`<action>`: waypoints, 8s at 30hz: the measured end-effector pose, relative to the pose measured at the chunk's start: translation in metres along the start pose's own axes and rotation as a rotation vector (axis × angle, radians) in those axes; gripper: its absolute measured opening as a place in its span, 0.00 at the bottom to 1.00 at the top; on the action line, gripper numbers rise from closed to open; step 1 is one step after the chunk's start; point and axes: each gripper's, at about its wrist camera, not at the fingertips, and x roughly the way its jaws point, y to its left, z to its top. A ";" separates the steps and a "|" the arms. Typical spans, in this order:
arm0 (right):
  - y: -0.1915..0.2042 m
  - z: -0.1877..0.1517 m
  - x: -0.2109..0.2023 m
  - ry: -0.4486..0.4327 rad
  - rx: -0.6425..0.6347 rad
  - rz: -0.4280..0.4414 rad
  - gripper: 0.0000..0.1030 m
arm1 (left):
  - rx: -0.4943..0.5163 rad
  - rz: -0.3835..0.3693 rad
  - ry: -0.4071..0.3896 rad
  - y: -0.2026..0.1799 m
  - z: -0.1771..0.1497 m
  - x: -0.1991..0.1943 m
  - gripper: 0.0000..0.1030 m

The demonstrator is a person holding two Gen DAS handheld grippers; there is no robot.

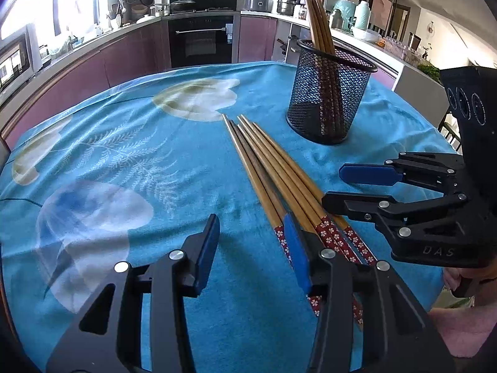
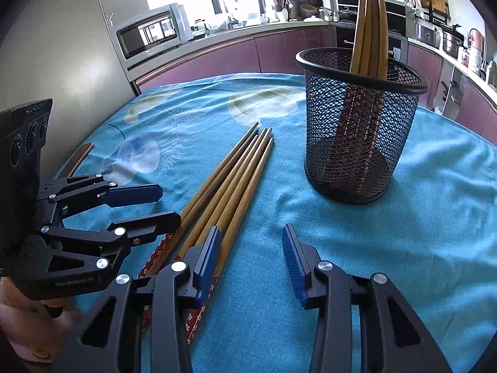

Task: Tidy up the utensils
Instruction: 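Withdraw both open tools from the cup toward the remaining chopsticks, then close the right tool on one wooden chopstick while the left tool grasps another, then raise the chopstick upright with the right tool over the cup while the left tool carries its own, then lower the chopstick into the mesh cup and open the right tool while the left tool releases its own, then withdraw both open tools from the cup to the remaining chopsticks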

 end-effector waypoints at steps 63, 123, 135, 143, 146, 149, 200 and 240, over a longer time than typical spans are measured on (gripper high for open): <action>-0.011 0.010 -0.007 0.002 0.026 0.077 0.06 | -0.039 -0.025 -0.008 0.004 0.006 -0.003 0.08; -0.042 0.023 -0.093 -0.253 0.090 0.124 0.06 | -0.019 -0.230 -0.219 -0.016 0.049 -0.082 0.07; -0.050 0.039 -0.113 -0.324 0.082 0.106 0.06 | -0.032 -0.261 -0.263 -0.021 0.071 -0.092 0.07; -0.056 0.051 -0.127 -0.364 0.080 0.094 0.06 | -0.048 -0.270 -0.288 -0.019 0.090 -0.090 0.07; -0.058 0.056 -0.131 -0.380 0.075 0.091 0.06 | -0.043 -0.267 -0.302 -0.021 0.098 -0.092 0.07; -0.061 0.063 -0.134 -0.393 0.071 0.088 0.06 | -0.040 -0.265 -0.320 -0.022 0.107 -0.095 0.07; -0.105 0.110 -0.053 -0.175 0.127 0.000 0.08 | 0.052 -0.165 -0.134 -0.046 0.168 0.006 0.08; -0.021 0.011 -0.019 -0.037 0.043 0.139 0.42 | -0.035 -0.023 -0.058 0.009 0.004 -0.018 0.49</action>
